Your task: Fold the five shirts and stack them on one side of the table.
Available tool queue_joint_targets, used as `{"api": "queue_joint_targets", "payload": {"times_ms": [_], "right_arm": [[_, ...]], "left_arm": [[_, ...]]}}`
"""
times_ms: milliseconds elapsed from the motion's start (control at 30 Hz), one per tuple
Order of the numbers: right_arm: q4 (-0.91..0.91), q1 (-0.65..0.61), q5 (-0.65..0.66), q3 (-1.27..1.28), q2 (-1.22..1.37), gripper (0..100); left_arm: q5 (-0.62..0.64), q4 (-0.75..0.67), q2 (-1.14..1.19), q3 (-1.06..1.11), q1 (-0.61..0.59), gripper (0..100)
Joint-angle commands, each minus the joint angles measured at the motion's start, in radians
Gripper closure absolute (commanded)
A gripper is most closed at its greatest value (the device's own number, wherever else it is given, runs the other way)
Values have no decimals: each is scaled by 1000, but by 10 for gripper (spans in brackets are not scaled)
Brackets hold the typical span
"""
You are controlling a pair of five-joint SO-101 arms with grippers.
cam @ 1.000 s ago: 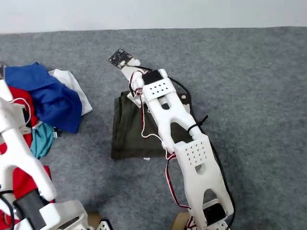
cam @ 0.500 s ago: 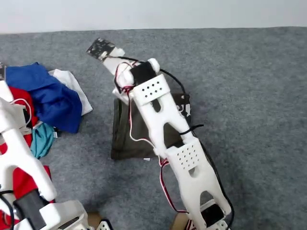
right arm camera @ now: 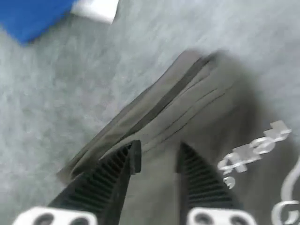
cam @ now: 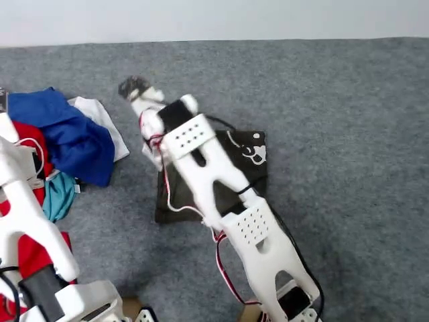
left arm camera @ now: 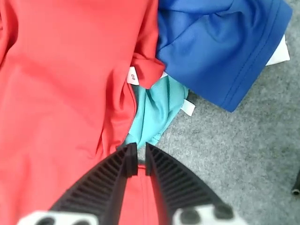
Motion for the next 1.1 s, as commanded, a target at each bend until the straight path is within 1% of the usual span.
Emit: {"api": "queue_joint_targets", "payload": {"times_ms": [0,167,300,367,600,867,1000,1067], "right_arm": [[39,-39,-18,140,-140,924],[38,-82,-29,316,-171,927],[35,-114,-130,384,-168,928],[35,-127,-149,400,-168,928],[35,-128,-147,396,-159,928],[35,-127,-150,330,-312,928],[35,-81,-157,327,-364,928],[35,-45,-206,325,-400,928]], "left_arm": [[8,-15,-49,-5,-3,953],[9,-17,-49,-5,-3,953],[9,-15,-49,-5,-3,953],[9,-14,-49,-5,-3,953],[11,-12,-49,-4,-3,953],[11,9,-49,-4,-3,953],[11,41,-51,-4,-3,953],[11,68,-51,-10,-3,953]]}}
